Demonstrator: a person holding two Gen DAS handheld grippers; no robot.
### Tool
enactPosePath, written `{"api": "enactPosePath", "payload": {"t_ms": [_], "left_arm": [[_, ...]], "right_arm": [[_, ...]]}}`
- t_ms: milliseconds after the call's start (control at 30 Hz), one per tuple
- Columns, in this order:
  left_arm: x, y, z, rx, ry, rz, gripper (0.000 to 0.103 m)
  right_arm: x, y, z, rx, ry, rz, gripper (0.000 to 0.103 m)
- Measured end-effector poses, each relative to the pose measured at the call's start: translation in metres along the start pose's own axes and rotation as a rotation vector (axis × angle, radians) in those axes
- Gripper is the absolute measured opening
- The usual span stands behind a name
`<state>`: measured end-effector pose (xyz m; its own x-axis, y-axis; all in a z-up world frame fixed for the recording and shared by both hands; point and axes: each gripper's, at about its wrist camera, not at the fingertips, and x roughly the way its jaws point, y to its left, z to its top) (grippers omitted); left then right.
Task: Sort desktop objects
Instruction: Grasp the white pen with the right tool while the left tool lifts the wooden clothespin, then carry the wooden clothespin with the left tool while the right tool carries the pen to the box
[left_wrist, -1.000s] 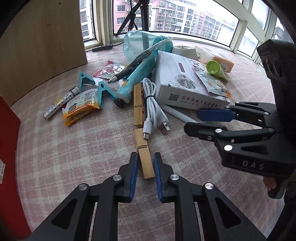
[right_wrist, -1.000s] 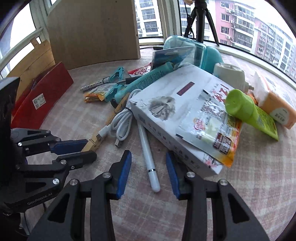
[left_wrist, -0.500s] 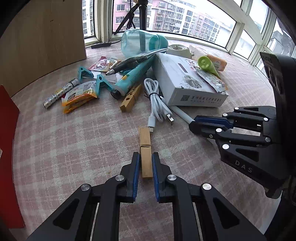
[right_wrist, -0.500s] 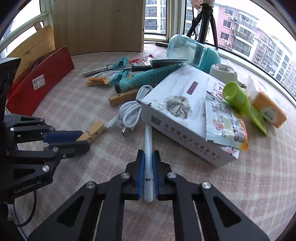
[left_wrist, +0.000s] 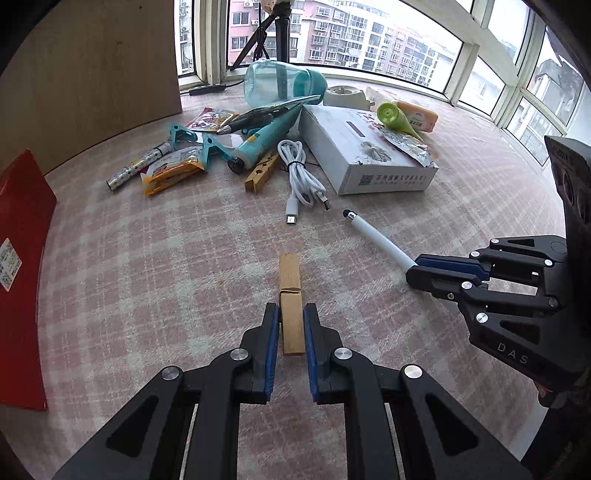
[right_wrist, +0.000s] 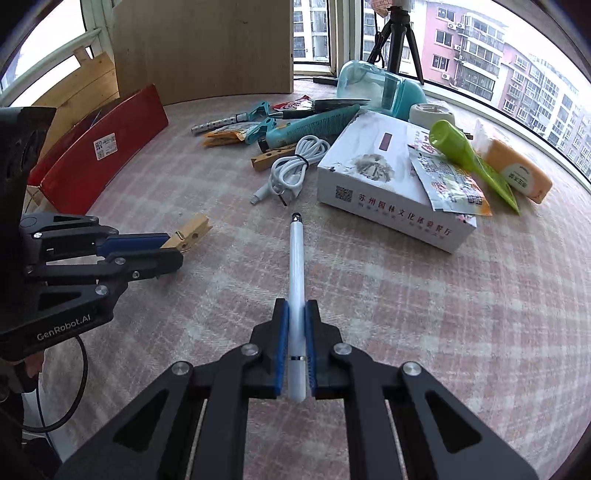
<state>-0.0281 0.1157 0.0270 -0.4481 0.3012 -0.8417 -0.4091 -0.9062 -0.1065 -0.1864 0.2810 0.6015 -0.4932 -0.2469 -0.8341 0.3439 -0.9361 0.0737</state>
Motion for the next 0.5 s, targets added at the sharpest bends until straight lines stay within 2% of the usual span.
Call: {"api": "enactPosePath", "payload": {"t_ms": [200, 500], "left_arm": [[-0.027, 0.005, -0.006, 0.002, -0.051, 0.029, 0.012], [-0.075, 0.037, -0.009, -0.025, -0.142, 0.076, 0.012]], "right_arm": [[-0.023, 0.012, -0.002, 0.008, -0.049, 0.021, 0.009], [-0.053, 0.045, 0.023, -0.012, -0.120, 0.072, 0.009]]}}
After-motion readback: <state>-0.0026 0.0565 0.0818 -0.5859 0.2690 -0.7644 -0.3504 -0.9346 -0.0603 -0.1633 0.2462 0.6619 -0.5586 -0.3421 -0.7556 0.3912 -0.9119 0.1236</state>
